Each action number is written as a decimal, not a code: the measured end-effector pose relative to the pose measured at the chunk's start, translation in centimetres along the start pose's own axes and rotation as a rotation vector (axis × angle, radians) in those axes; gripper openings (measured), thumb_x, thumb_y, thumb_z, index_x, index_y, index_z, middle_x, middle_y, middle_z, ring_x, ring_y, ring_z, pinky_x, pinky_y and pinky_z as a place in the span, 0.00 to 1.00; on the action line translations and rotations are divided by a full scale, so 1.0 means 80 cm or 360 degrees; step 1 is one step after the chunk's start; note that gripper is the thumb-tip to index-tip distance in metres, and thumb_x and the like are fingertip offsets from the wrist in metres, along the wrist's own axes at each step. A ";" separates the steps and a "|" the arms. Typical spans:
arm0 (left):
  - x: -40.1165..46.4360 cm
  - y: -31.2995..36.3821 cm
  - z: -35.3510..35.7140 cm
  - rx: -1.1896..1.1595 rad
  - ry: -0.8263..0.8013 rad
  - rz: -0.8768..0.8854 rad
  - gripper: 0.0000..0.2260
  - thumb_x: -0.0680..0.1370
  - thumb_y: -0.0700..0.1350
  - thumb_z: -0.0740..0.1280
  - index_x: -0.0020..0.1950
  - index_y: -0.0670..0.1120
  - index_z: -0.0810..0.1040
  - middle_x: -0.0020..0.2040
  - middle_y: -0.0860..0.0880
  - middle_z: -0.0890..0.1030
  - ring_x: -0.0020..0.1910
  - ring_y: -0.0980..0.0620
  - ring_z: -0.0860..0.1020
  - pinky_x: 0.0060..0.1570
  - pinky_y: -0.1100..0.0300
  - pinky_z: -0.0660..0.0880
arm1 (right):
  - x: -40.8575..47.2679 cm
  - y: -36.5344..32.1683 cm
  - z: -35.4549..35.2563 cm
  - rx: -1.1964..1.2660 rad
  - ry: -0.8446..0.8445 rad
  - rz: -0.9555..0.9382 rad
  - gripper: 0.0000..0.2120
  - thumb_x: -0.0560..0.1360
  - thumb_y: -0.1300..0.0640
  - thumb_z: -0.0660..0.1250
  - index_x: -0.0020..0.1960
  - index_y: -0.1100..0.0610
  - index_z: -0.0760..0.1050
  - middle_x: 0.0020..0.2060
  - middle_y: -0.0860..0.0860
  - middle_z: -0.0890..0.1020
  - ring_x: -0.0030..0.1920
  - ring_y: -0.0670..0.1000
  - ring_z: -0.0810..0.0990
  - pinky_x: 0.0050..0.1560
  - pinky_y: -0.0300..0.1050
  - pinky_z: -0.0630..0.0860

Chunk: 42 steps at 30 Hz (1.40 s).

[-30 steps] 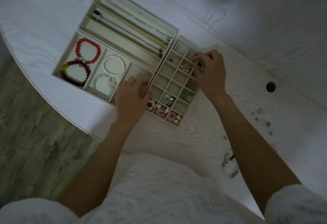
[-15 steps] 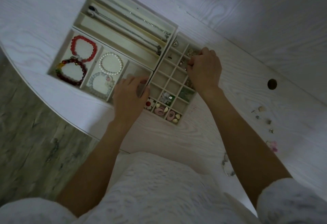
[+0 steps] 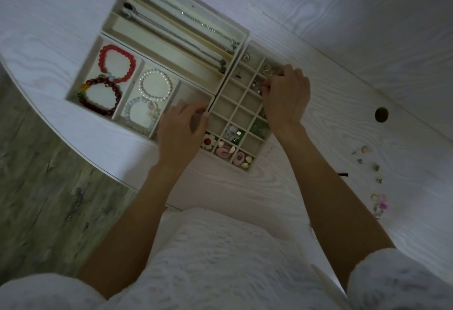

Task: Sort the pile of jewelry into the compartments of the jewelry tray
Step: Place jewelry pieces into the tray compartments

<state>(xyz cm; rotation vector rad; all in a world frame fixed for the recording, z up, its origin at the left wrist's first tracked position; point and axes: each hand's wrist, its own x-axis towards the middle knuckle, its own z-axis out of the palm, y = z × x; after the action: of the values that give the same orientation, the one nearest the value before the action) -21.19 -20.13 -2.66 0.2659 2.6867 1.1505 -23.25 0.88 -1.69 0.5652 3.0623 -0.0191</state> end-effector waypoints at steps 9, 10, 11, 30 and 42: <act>0.001 0.000 -0.001 -0.0040 -0.0005 -0.0026 0.16 0.77 0.53 0.59 0.57 0.47 0.79 0.46 0.49 0.80 0.45 0.49 0.77 0.49 0.47 0.74 | -0.006 -0.001 0.006 0.0175 0.0148 0.0069 0.06 0.73 0.58 0.67 0.41 0.57 0.82 0.41 0.53 0.78 0.42 0.53 0.74 0.47 0.45 0.66; 0.001 -0.001 -0.001 -0.0035 -0.0014 -0.0010 0.16 0.77 0.53 0.59 0.57 0.47 0.79 0.47 0.48 0.80 0.44 0.49 0.77 0.48 0.46 0.74 | -0.006 -0.001 0.006 0.0180 0.0137 0.0069 0.06 0.73 0.57 0.67 0.42 0.57 0.82 0.41 0.53 0.78 0.42 0.53 0.74 0.48 0.45 0.65; 0.001 -0.003 -0.001 -0.0036 -0.0018 0.0006 0.16 0.76 0.53 0.60 0.57 0.47 0.79 0.47 0.48 0.80 0.44 0.49 0.77 0.48 0.46 0.74 | -0.006 -0.001 0.006 0.0188 0.0122 0.0068 0.07 0.74 0.56 0.67 0.44 0.57 0.82 0.42 0.53 0.78 0.43 0.53 0.74 0.48 0.45 0.65; -0.035 0.076 0.049 0.0368 -0.0185 0.0734 0.14 0.70 0.49 0.74 0.53 0.46 0.82 0.45 0.47 0.82 0.45 0.44 0.77 0.45 0.54 0.72 | -0.181 0.179 -0.030 0.0578 0.0257 0.0137 0.07 0.76 0.59 0.66 0.48 0.60 0.81 0.42 0.56 0.80 0.44 0.55 0.76 0.44 0.46 0.74; -0.034 0.105 0.081 0.0650 -0.0299 0.0649 0.18 0.70 0.41 0.74 0.60 0.47 0.80 0.52 0.46 0.82 0.49 0.41 0.75 0.48 0.51 0.73 | -0.149 0.280 0.000 0.0571 -0.0076 0.0747 0.09 0.74 0.61 0.64 0.48 0.61 0.82 0.47 0.62 0.80 0.49 0.63 0.76 0.50 0.53 0.73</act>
<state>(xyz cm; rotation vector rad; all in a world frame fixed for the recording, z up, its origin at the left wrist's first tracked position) -16.20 -10.57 -0.59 0.9706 2.7409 0.5999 -4.10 17.54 -1.49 1.2622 2.8082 -0.5656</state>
